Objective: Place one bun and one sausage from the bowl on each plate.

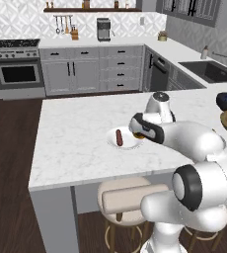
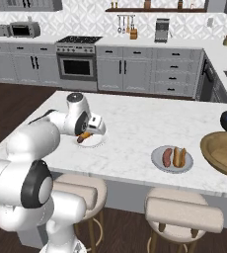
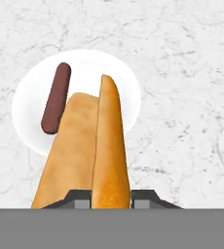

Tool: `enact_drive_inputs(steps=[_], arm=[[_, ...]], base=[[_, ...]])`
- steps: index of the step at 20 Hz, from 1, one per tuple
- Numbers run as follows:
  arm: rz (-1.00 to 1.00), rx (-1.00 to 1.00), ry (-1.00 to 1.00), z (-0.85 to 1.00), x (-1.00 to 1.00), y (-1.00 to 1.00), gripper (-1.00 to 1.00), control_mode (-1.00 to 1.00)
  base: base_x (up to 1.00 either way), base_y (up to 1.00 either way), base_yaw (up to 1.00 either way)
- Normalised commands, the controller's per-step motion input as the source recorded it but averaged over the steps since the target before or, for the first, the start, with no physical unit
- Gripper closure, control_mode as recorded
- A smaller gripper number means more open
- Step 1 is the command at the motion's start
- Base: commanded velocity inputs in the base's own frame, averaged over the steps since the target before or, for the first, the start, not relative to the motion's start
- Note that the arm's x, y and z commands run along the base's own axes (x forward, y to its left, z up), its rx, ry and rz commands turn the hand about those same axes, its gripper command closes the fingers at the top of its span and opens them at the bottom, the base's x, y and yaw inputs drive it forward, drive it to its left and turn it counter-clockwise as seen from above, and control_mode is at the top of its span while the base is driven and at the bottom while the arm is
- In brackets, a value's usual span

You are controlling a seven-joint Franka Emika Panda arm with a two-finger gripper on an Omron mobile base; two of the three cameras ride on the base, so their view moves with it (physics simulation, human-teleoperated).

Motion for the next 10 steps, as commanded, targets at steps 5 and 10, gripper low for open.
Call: enact_drive_inputs(steps=[5, 10], arm=[[0.00, 0.00, -0.01, -0.49, 0.36, 0.00, 1.00, -1.00], [0.00, 0.00, 0.00, -0.24, 0.42, 0.00, 1.00, -1.00]], base=[[0.00, 0.00, 0.00], [0.00, 0.00, 0.00]])
